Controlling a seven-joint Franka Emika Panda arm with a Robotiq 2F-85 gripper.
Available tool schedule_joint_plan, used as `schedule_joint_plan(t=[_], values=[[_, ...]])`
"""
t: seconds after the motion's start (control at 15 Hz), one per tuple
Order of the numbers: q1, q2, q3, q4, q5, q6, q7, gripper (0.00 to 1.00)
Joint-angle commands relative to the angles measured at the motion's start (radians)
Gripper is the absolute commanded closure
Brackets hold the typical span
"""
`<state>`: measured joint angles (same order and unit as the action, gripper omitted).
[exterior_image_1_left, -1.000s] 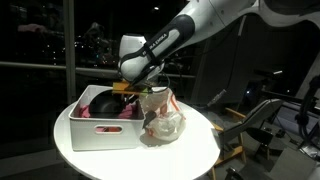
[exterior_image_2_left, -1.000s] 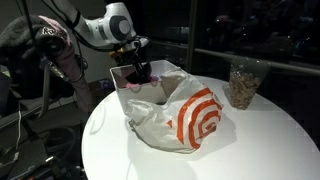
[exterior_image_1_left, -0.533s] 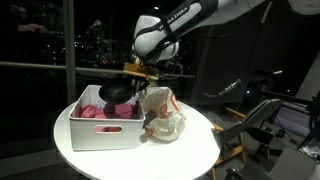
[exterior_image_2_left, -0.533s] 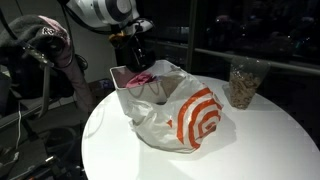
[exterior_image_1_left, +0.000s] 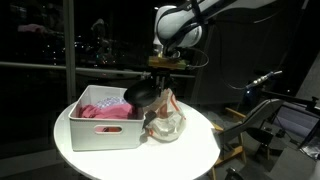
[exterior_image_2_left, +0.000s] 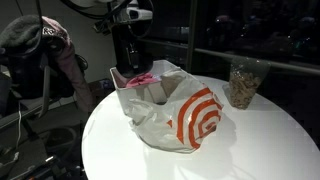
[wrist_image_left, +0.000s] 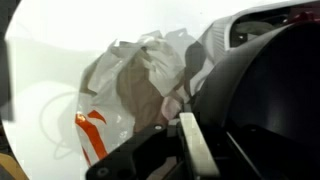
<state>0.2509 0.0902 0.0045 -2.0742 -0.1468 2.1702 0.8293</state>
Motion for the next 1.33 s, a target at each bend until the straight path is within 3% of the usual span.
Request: schedule_joint_plan(t=[0.0, 0.2, 0.53, 1.27], values=[[-0.066, -0.064, 0.018, -0.062, -0.007, -0.084, -0.007, 0.92], [-0.113, -0.062, 0.008, -0.082, -0.009, -0.114, 0.007, 0.92], [-0.157, -0.004, 0.002, -0.038, -0.079, -0.07, 0.101, 0.93], [-0.126, 0.215, -0.017, 0.177, -0.127, -0.153, 0.233, 0.93]])
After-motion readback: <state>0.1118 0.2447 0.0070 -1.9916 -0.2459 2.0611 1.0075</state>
